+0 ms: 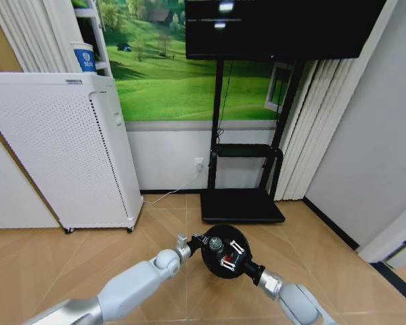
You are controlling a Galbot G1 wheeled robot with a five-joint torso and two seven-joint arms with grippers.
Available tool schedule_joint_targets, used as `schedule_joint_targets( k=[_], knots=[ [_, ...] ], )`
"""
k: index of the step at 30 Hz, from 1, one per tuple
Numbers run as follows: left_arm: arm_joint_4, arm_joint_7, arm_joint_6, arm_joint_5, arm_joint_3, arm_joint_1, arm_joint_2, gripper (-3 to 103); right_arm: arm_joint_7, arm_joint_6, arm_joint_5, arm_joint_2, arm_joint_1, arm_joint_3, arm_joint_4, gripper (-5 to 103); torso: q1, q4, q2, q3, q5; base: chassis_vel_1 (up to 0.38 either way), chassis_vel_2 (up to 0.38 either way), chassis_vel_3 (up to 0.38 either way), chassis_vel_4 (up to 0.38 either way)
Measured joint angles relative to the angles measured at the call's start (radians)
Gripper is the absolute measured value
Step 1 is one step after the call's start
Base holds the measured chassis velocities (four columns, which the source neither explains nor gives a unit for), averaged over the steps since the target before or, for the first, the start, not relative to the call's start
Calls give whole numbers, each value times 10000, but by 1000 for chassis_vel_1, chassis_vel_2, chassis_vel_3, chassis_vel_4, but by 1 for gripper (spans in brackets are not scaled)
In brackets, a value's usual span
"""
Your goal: Pick up the trash bin and place the garbage on the floor into it.
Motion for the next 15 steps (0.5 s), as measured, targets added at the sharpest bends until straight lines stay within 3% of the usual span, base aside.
schedule_joint_targets(
  k=[7, 9, 12, 15],
  knots=[
    [-203, -203, 56, -265, -313, 168, 85, 3, 210, 90, 35, 0, -88, 180, -19, 99, 0, -1, 0, 1, 0, 0, 0, 0, 0],
    [-279, -273, 94, -346, -434, 229, 114, 3, 297, 118, 53, 10, -111, 265, -20, 99, 0, -1, 0, 0, 0, 0, 0, 0, 0],
    [-715, -652, 146, -582, -1025, 579, 418, 3, 1609, 214, 223, 315, -251, 847, -96, 100, 0, -2, 0, 0, 1, 0, 0, 0, 0],
    [-1226, -834, 201, -585, -1499, 992, 827, 3, 2226, -48, 778, 510, -316, 1429, -191, 100, 0, -2, 0, 0, -3, 0, 0, 0, 0]
  ],
)
